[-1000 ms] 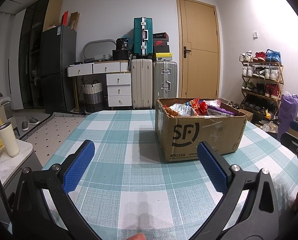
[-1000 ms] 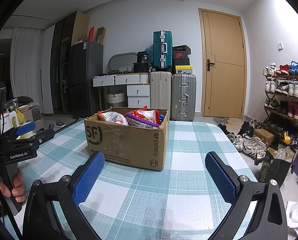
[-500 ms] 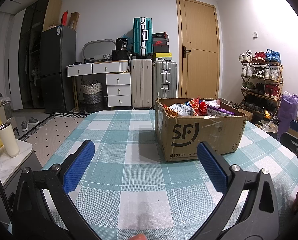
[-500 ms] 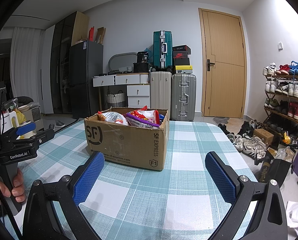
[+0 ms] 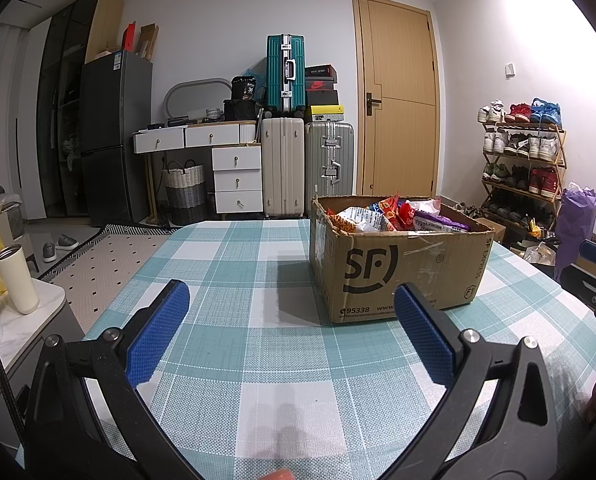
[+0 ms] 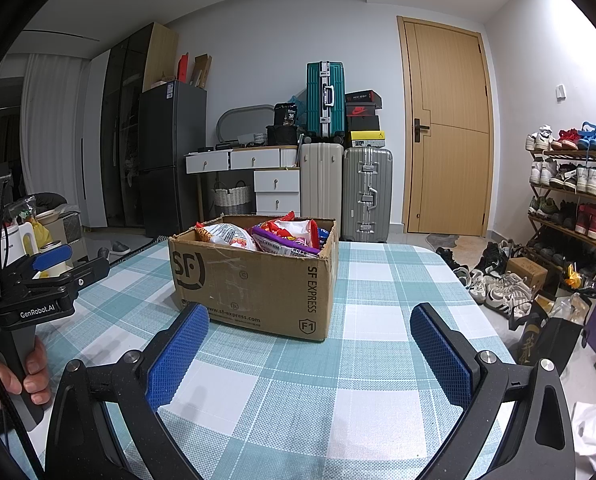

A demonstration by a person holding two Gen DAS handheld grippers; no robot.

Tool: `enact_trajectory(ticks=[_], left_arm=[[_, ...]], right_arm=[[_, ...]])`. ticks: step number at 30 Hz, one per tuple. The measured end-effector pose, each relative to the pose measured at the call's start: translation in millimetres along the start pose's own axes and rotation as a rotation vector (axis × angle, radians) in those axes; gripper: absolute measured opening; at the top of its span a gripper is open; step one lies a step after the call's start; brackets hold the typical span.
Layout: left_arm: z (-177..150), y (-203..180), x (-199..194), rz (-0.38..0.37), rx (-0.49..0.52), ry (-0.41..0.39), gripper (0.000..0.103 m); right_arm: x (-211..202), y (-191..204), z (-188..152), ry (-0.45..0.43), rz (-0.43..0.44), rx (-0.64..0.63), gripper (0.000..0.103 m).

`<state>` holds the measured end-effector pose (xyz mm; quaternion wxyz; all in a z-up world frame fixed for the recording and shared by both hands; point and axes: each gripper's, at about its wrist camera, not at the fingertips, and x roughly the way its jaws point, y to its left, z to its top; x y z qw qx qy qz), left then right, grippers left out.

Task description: Organize snacks

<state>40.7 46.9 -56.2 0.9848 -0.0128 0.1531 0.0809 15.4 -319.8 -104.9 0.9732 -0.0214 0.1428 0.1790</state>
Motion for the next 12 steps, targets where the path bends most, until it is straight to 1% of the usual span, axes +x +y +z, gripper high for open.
enact_trajectory(ticks=[12], left_arm=[[-0.2,0.3,0.1,0.0,0.0,0.0,0.102]], right_arm=[[0.9,-0.8,-0.3,0.0,0.0,0.0,0.103]])
